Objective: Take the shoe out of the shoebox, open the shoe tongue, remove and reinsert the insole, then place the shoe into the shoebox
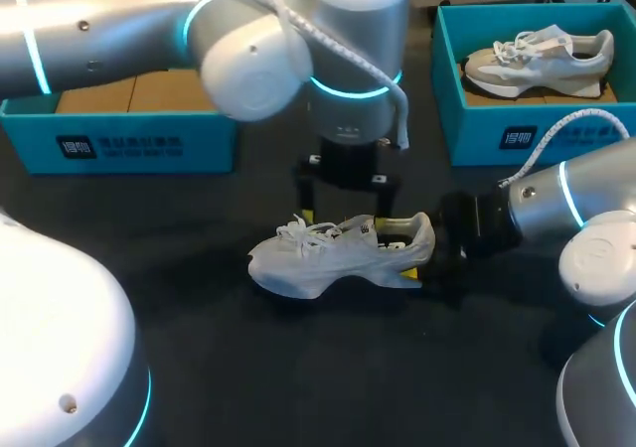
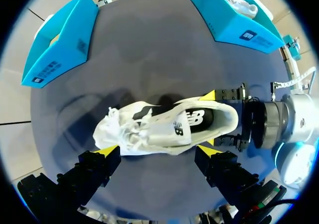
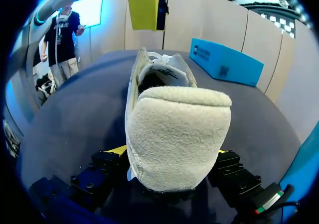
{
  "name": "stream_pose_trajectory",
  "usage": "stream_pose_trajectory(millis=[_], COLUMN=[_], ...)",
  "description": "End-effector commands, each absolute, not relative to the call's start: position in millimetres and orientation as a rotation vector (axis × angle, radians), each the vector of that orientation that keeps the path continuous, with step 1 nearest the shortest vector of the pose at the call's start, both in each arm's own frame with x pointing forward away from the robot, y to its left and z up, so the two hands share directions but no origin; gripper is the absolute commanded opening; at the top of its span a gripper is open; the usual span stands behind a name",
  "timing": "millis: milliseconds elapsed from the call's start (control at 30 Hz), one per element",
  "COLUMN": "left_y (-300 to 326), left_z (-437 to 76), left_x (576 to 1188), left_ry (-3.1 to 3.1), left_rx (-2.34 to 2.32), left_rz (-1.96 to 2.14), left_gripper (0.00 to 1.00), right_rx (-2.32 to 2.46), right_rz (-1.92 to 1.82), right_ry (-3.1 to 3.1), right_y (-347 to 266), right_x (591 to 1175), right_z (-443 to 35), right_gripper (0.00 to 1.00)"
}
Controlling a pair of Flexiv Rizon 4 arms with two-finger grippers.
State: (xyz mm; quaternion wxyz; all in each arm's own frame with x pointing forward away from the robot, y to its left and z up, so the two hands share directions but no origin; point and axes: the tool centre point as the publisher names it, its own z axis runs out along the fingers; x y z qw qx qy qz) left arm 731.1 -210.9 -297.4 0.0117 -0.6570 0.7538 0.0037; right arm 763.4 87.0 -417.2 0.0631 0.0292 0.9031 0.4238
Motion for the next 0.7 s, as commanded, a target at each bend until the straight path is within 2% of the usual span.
stream_pose_trajectory(millis=[33,700], left_y=[-225,-231], left_z=[-313,-346], left_x=[738,746], left_ry=[2.344,2.326], left_rx=[-2.041,-2.013], left_rz=[0.056,0.126], left_gripper=[1.0,1.0], right_rx=[0.09,0.09], right_rz=[1.273,1.273], right_ry=[2.73,2.73], right_y=[88,88], right_x=[765,765], right_z=[-418,-418], right_gripper=[0.0,0.0])
